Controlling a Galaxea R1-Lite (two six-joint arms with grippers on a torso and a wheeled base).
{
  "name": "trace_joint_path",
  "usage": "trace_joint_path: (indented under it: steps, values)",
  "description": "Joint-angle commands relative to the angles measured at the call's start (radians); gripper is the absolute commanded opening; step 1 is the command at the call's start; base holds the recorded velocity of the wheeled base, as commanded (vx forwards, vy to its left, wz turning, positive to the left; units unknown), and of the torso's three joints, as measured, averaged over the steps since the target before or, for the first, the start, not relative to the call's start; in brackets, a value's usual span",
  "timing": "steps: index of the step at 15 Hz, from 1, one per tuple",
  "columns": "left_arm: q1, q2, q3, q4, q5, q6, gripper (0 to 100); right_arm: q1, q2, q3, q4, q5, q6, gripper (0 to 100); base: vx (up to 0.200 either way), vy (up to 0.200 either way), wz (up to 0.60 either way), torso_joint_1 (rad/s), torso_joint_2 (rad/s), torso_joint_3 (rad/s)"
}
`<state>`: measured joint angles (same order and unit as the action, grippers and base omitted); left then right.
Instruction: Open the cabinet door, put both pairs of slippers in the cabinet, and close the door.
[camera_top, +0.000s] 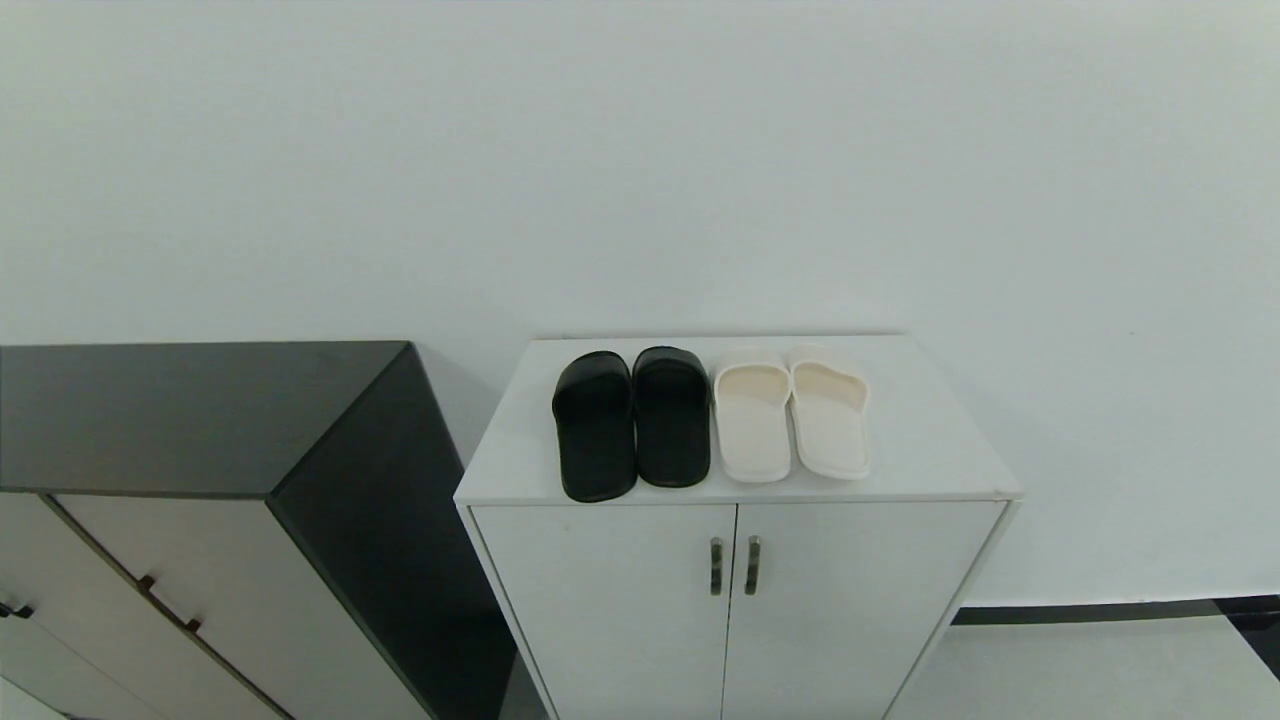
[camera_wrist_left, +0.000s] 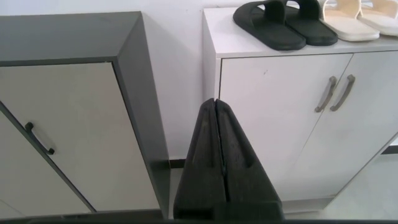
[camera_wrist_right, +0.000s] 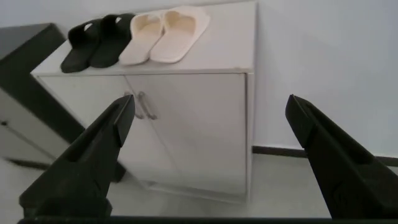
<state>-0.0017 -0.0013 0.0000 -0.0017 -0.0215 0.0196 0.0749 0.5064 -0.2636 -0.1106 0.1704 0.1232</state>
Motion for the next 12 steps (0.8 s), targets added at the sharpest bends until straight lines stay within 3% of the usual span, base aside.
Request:
trace_joint_path:
  steps: [1, 2, 4, 6, 12]
  values:
    - [0.000, 0.001, 0.000, 0.000, 0.000, 0.000, 0, 0.244, 0.558, -0.147, -0.258, -0.046, 0.032, 100, 0.000, 0.000, 0.00, 0.000, 0.00, 0.000]
    - [0.000, 0.001, 0.000, 0.000, 0.000, 0.000, 0, 0.375, 0.672, -0.200, -0.310, -0.154, 0.081, 100, 0.000, 0.000, 0.00, 0.000, 0.00, 0.000]
    - [0.000, 0.001, 0.000, 0.000, 0.000, -0.001, 0, 0.531, 0.845, -0.293, -0.394, -0.296, 0.217, 100, 0.000, 0.000, 0.00, 0.000, 0.00, 0.000]
    - [0.000, 0.001, 0.000, 0.000, 0.000, -0.003, 0, 0.577, 1.049, -0.427, -0.439, -0.368, 0.239, 100, 0.000, 0.000, 0.00, 0.000, 0.00, 0.000]
    - [0.000, 0.001, 0.000, 0.000, -0.002, -0.003, 0, 0.634, 1.359, -0.743, -0.446, -0.606, 0.214, 100, 0.000, 0.000, 0.00, 0.000, 0.00, 0.000]
